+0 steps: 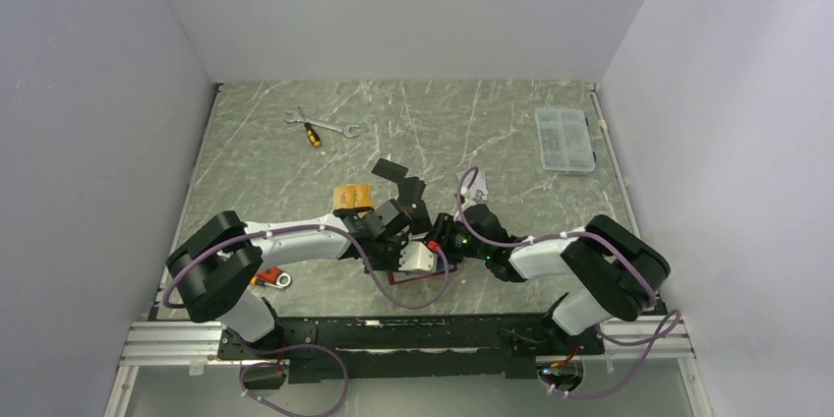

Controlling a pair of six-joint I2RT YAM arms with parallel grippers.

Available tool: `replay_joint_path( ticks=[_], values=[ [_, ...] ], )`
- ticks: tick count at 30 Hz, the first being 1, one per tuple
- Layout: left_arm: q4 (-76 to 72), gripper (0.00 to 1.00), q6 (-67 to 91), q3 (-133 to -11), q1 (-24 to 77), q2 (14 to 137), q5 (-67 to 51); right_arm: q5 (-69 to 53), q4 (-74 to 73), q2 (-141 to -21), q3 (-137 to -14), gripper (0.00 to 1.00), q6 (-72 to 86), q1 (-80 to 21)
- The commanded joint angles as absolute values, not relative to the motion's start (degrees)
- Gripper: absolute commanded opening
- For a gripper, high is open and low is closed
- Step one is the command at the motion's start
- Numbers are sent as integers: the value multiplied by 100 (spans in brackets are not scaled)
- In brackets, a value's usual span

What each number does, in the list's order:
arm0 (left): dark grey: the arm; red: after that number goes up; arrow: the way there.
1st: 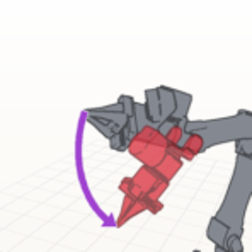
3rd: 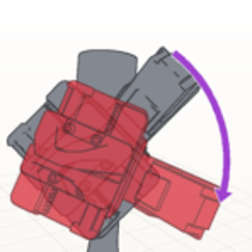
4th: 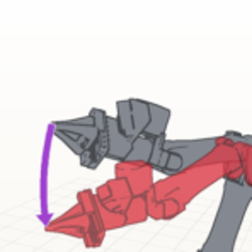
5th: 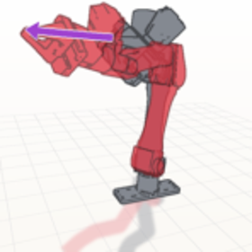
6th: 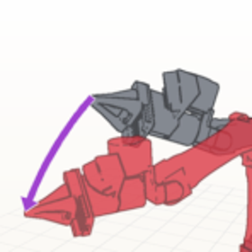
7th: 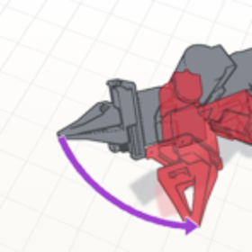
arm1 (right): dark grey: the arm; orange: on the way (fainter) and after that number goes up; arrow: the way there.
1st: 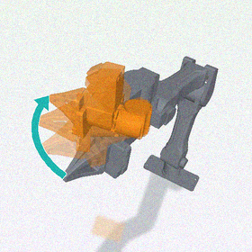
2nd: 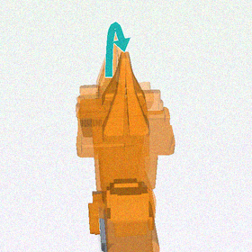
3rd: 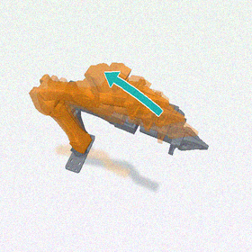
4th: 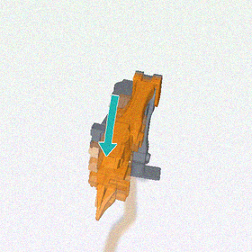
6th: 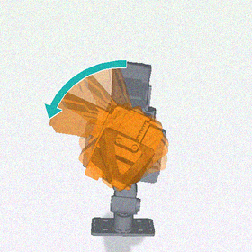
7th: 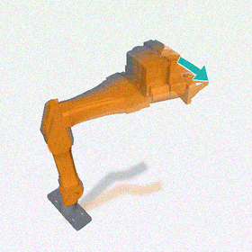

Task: Put the credit cards into the card holder
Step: Insert the credit card into the card holder.

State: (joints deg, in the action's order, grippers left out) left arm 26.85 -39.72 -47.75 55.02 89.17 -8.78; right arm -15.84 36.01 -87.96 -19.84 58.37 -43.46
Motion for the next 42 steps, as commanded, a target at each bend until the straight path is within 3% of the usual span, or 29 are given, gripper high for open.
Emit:
replay_joint_path(
  ticks=[1, 26, 36, 42],
  values=[
    [2541, 0, -3967, -4256, 5438, 9059, -1221, -625, 1603, -8294, -2098, 48, 5215, -4353],
    [2197, 0, -4040, -4149, 5376, 8921, -1044, -275, 1031, -8924, -3259, 45, 5059, -5455],
    [2339, 0, -4100, -4150, 5067, 8718, -1166, -382, 1067, -8614, -3068, 37, 4996, -5467],
    [2370, 0, -4074, -4231, 4904, 8640, -1228, -449, 953, -8667, -3263, 38, 4879, -5608]
  ],
)
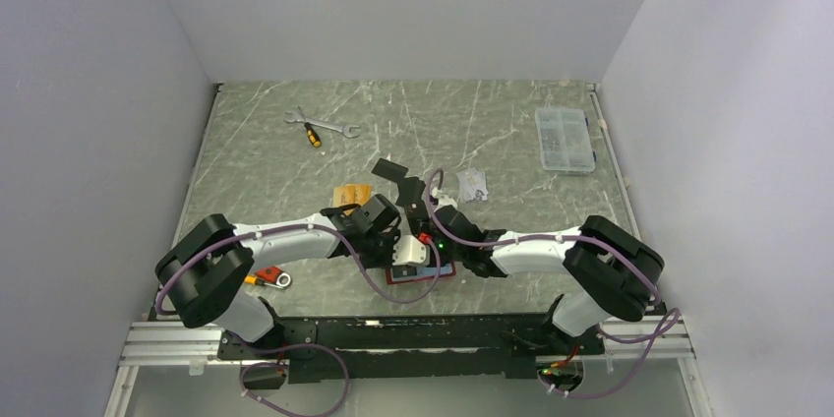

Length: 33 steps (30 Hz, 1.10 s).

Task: Put the credit cards into the card holder
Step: Insert the credit card into the card holder, then move the credit card to the center of the board.

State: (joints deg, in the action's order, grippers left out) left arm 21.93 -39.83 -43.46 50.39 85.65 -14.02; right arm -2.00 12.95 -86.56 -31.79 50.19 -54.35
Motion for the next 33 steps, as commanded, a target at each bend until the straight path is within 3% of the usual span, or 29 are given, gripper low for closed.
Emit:
replay_joint_path(
  ticks=[1, 7, 15, 17, 24, 28, 31, 33],
  values=[
    [2358, 0, -4058, -4251, 4904, 8680, -1216, -460, 942, -8687, -3302, 39, 4871, -5630],
    [2439, 0, -3990, -4468, 4900, 8909, -1277, -336, 592, -8694, -3581, 41, 4796, -5807],
    [3295, 1, -3847, -4643, 4699, 8214, -1458, -13, -256, -7733, -3613, 52, 4555, -5479],
    [3556, 15, -3779, -4793, 4569, 7995, -1527, -18, -489, -7420, -3695, 56, 4387, -5218],
    [4175, 45, -3690, -5594, 4050, 7618, -1591, -474, -1140, -6773, -4196, 75, 3663, -3726],
    [4333, 72, -3486, -6281, 4007, 7798, -1435, -881, -1035, -6849, -4402, 78, 3371, -2597],
    [4466, 98, -3233, -6906, 3982, 8073, -1201, -941, -1024, -7137, -4586, 81, 3176, -2077],
    [4351, 99, -2939, -7227, 3799, 8162, -1384, -987, -965, -7271, -4626, 86, 3128, -1821]
  ],
)
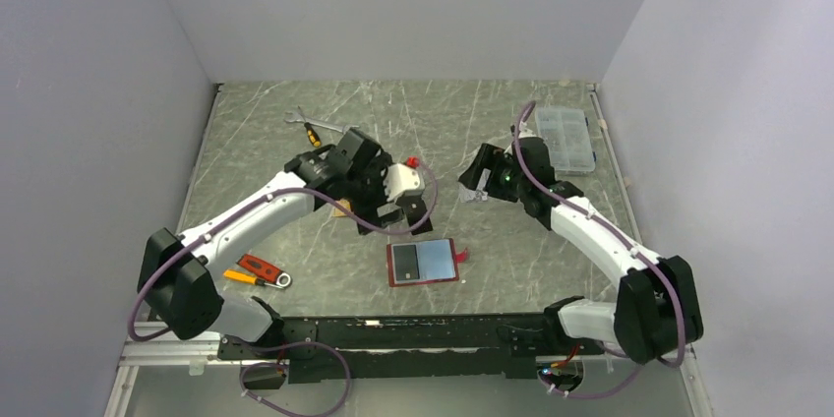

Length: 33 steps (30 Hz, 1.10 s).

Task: Put the credit cards into the card holder
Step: Move the credit card to the center of the board.

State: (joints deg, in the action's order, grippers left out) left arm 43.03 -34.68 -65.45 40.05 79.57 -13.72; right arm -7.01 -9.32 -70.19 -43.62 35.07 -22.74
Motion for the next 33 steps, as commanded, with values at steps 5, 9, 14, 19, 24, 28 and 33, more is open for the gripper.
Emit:
replay_joint_path(
  ticks=[5, 9, 14, 19, 24, 28, 33],
  values=[
    [4017, 99, -2223, -7426, 2684, 8314, -2441, -1704, -69, -7143, -4113, 100, 3831, -823],
    [4292, 99, -2265, -7731, 2264, 8907, -3737, -2194, 379, -7444, -3963, 100, 3918, -355],
    [3773, 99, -1657, -8087, 2375, 9616, -3742, -1724, 26, -7891, -4520, 98, 3499, -345],
    [3286, 94, -957, -8737, 2766, 10503, -3356, -1425, -102, -8465, -4896, 92, 3307, -348],
    [2742, 96, -152, -9256, 3117, 11280, -3191, -1437, -26, -9090, -5114, 92, 3327, -351],
    [2527, 93, 305, -9701, 3268, 11812, -3055, -1463, 231, -9385, -5145, 92, 3339, -347],
    [2348, 90, 409, -9937, 3378, 12227, -2920, -1701, 498, -9668, -5197, 91, 3432, -349]
  ],
)
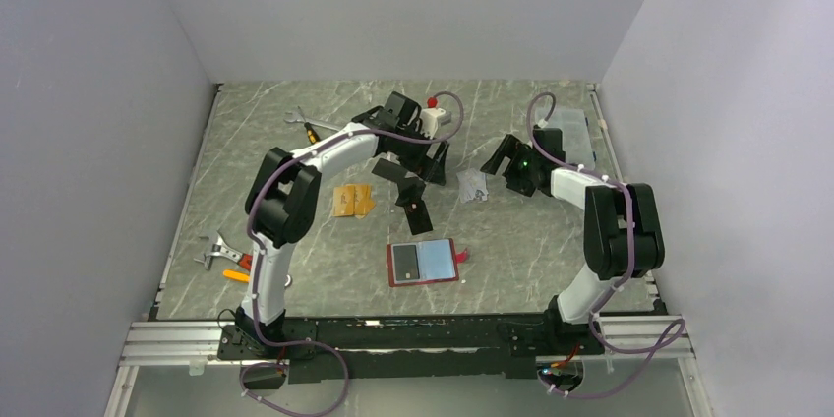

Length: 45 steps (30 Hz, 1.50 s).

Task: Put the credit cards into the card holder
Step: Move the credit card to the center of the board.

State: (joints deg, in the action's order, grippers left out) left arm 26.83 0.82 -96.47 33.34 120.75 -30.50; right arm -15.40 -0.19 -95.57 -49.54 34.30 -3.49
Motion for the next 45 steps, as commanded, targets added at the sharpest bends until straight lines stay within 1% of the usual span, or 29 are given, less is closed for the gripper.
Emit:
replay_joint_path(
  ticks=[1, 6, 11, 15, 20, 23, 27, 33, 37, 41, 45],
  values=[
    [2323, 90, 417, -9933, 3387, 12267, -2902, -1768, 550, -9726, -5222, 90, 3463, -348],
    [2117, 87, 431, -9725, 3388, 12292, -3006, -2119, 871, -10040, -5237, 84, 3717, -457],
    [1971, 83, 328, -9542, 3413, 12238, -2982, -1943, 1018, -9945, -4982, 79, 3836, -797],
    [1960, 78, 194, -9575, 3438, 12257, -2783, -1779, 1153, -9800, -4683, 74, 3993, -925],
    [2030, 69, -133, -9724, 3480, 12346, -2516, -1658, 1217, -9676, -4410, 70, 4127, -988],
    [2060, 66, -233, -9770, 3488, 12395, -2417, -1605, 1159, -9593, -4322, 69, 4148, -1075],
    [2099, 66, -341, -9893, 3544, 12480, -2264, -1468, 1018, -9459, -4287, 69, 4119, -1107],
    [2174, 68, -372, -10292, 3741, 12750, -1960, -1472, 790, -9460, -4519, 68, 4015, -892],
    [2226, 70, -350, -10461, 3801, 12924, -2083, -1637, 826, -9313, -4563, 64, 4043, -725],
    [2127, 73, -153, -10365, 3796, 12911, -2373, -1860, 909, -9239, -4613, 60, 4074, -636],
    [2138, 73, -163, -10552, 3859, 13058, -2199, -2077, 1100, -9442, -4569, 55, 4215, -562]
  ],
)
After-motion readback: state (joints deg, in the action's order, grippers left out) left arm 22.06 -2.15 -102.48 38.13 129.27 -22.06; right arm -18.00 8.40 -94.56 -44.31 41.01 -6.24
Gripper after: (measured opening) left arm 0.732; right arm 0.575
